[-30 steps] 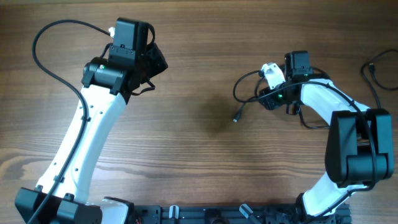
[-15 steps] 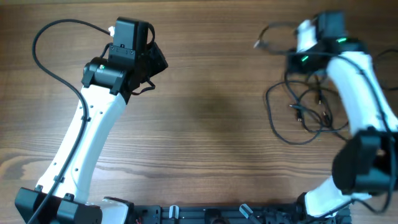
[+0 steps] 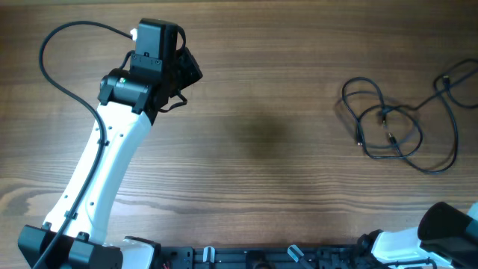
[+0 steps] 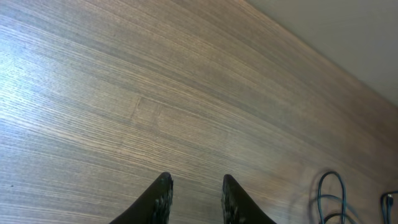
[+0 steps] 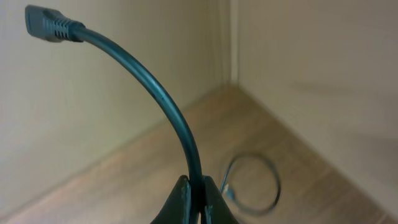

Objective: Untangle cables

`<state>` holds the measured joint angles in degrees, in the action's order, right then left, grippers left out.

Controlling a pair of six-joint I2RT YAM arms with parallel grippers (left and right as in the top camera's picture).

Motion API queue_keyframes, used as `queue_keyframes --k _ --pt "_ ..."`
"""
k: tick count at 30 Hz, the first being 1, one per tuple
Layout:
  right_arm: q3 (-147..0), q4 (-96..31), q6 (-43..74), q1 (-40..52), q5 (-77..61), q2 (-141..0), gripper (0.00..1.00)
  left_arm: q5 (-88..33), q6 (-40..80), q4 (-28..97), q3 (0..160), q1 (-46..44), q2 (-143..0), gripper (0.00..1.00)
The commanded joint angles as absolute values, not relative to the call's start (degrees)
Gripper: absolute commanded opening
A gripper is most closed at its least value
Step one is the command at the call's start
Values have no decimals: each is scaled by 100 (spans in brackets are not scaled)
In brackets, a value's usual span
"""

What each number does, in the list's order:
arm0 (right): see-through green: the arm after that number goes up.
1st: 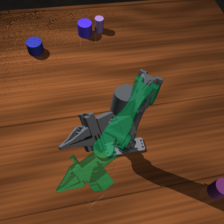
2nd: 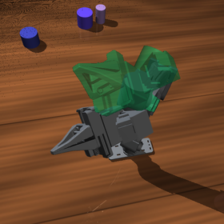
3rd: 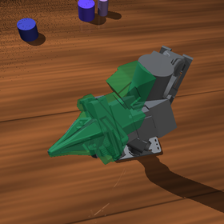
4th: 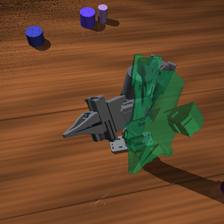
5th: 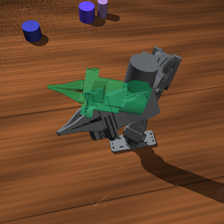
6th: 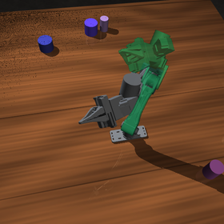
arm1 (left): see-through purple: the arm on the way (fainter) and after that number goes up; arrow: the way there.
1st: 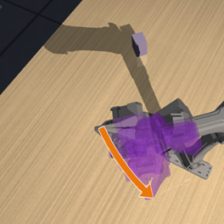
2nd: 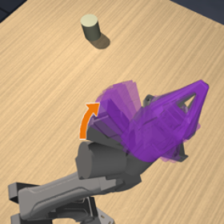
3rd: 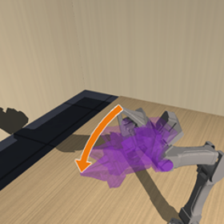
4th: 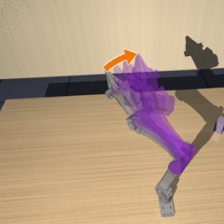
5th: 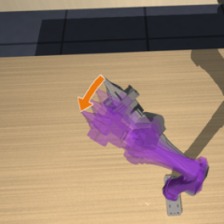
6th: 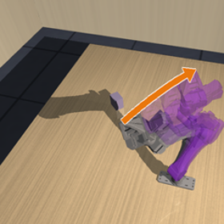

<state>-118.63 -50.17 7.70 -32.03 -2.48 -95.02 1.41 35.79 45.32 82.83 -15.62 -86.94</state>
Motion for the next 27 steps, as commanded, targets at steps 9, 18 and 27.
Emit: queue_keyframes --k 9,18,27 --pt "-12289 -5465 469 -3341 196 -9824 4 69 3496 4436 8318 -1527 -8593 29" --pt "-12289 -7074 523 -3323 -672 -11214 62 69 3494 4438 8315 -1527 -8608 33" --pt "-12289 -8348 -760 -2611 -1686 -11078 88 69 3489 4525 8315 -1527 -8608 34"
